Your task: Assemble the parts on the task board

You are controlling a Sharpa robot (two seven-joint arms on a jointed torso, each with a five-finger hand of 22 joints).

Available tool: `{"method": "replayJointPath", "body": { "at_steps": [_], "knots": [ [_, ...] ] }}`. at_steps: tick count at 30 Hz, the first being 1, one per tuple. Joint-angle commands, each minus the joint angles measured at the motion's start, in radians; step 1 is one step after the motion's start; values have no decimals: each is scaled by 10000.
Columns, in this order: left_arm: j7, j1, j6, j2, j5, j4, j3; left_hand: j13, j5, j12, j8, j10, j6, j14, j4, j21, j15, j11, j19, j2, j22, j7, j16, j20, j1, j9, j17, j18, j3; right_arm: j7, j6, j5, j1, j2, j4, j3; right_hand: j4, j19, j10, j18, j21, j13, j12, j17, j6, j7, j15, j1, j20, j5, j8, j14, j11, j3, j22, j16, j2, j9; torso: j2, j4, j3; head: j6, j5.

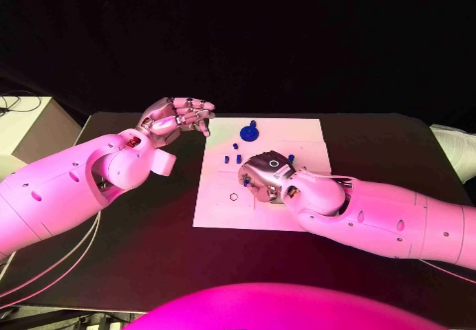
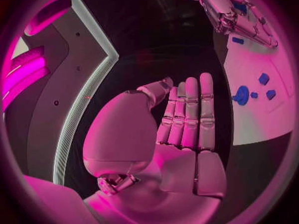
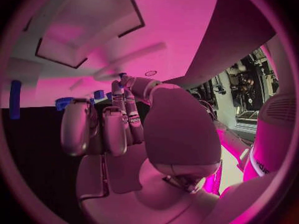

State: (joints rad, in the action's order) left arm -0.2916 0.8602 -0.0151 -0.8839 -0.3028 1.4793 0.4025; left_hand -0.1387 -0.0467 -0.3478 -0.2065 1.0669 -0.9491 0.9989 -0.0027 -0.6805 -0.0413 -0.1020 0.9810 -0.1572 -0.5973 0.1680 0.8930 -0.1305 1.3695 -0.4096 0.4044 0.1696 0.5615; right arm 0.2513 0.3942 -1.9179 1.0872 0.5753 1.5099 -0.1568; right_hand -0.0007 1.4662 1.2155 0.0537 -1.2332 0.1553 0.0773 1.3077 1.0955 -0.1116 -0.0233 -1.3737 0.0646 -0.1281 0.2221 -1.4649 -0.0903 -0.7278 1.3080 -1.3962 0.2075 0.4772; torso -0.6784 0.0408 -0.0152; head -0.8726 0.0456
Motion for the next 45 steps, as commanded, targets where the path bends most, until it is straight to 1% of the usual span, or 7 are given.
{"method": "replayJointPath", "body": {
  "at_steps": [1,8,12,21,31,36,45],
  "knots": [
    [-53,-4,194,3,53,34,7,1,-35,50,31,10,14,43,4,48,-14,-80,49,22,9,84,-64,-18,75,12,10,124,-46,-14,-232,-110,-35,8,8,-28,-33,740,474,47,54,0,-4,24,54,-21,-70,48,-35,-33,37,-552,392,3,943,14,-39,14,15,-6,1,0,11],
    [-29,-3,208,-7,53,34,7,1,-35,50,31,10,14,43,4,48,-14,-80,49,22,9,84,-64,-18,75,12,10,124,-46,-153,52,24,-37,64,27,-38,154,671,-156,90,471,-232,-178,-236,-529,-168,116,659,70,0,-359,-477,175,341,753,187,514,-146,15,-10,-3,0,13],
    [-20,-3,216,-11,53,30,7,1,-35,50,31,10,14,43,4,48,-14,-80,49,22,9,84,-64,-18,75,12,10,124,-46,-187,337,59,-37,136,104,-40,248,613,-754,144,849,-428,-162,-432,-936,-23,199,838,133,154,-649,-421,67,644,568,318,791,-285,14,-4,-6,0,16],
    [13,-3,259,-9,53,16,7,-6,-34,79,40,20,9,43,5,67,-15,-80,50,27,20,83,-89,-23,83,16,23,126,-60,-87,1061,64,-37,285,236,-40,366,413,-1770,383,2362,-731,-63,-1051,-1383,36,279,430,264,224,-1090,-237,-73,1759,-214,750,660,-575,13,-9,-12,24,-5],
    [35,-4,293,2,53,-23,7,-6,-34,91,47,16,13,41,7,74,-18,-83,49,24,24,84,-97,-25,80,18,27,126,-66,0,1721,160,31,843,756,34,548,459,-1878,392,2399,-825,129,-1082,-1399,-5,281,167,288,156,-1190,-251,-73,2158,-273,758,560,-677,20,-22,-15,114,-68],
    [40,-4,302,-6,54,-25,6,-6,-34,91,47,16,13,41,7,74,-18,-83,49,24,24,84,-97,-25,80,18,27,126,-66,-29,1357,840,343,1369,1016,134,706,549,-1343,375,2246,-781,566,-1088,-1180,-44,220,68,255,73,-1148,-277,32,1912,-227,746,585,-720,27,-36,-12,215,-172],
    [29,-4,308,-33,55,-24,5,-8,-34,101,51,17,14,40,10,81,-20,-85,48,24,28,84,-105,-27,78,20,31,125,-73,-518,-807,2770,1262,2389,919,305,834,627,-1079,324,1936,-786,725,-939,-1171,-87,168,180,210,0,-1178,-332,95,1708,-82,628,768,-763,43,-48,-8,390,-347]
  ]
}}
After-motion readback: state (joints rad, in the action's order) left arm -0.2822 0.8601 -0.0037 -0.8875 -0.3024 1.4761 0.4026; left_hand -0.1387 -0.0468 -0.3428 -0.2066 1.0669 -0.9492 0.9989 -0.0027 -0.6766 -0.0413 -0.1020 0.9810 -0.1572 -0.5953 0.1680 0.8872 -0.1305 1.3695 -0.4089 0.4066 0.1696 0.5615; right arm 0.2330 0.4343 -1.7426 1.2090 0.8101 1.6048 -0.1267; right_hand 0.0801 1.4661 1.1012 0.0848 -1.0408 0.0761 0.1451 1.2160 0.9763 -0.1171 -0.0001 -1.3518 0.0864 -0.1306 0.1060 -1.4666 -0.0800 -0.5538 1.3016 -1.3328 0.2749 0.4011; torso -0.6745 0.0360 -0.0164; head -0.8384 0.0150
